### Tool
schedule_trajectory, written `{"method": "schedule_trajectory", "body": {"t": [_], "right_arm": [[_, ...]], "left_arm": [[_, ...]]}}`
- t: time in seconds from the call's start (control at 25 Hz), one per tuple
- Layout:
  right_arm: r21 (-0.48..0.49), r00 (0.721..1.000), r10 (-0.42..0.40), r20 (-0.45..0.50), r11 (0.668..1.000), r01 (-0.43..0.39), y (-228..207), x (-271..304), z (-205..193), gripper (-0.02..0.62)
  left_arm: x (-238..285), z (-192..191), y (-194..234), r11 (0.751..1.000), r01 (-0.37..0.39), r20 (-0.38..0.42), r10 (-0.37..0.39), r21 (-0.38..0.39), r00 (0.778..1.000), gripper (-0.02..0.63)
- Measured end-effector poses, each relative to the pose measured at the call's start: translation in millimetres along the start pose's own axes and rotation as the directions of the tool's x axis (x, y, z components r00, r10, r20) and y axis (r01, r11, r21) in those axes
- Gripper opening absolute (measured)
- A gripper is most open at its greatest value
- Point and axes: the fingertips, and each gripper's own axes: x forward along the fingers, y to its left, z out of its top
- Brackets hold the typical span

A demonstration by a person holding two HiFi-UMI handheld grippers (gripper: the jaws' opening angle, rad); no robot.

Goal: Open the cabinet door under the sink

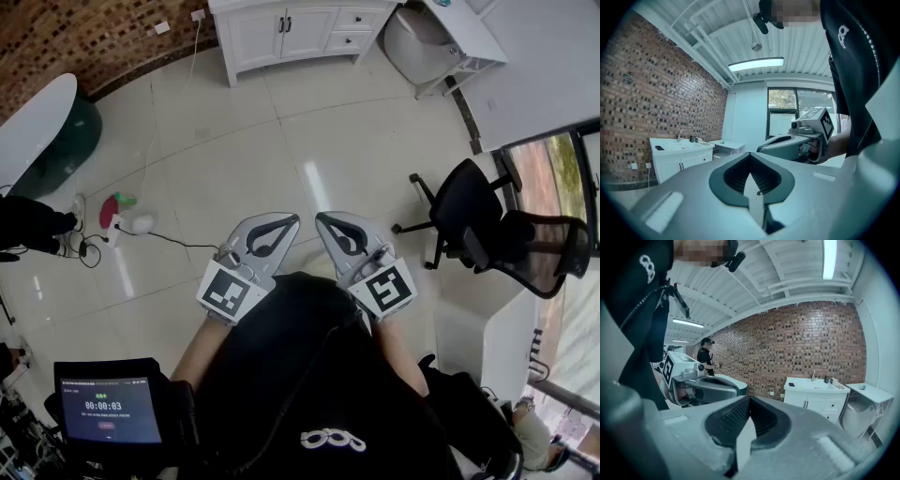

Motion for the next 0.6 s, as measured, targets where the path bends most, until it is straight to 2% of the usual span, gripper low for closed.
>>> {"method": "schedule_trajectory", "body": {"t": [0.6], "right_arm": [[-0.011,1.000,-0.001,-0.005,1.000,0.001,-0.5,-0.5,3.3,-0.011]], "left_arm": [[-0.6,2.5,3.5,1.000,-0.012,0.011,0.012,-0.007,1.000,0.015]]}}
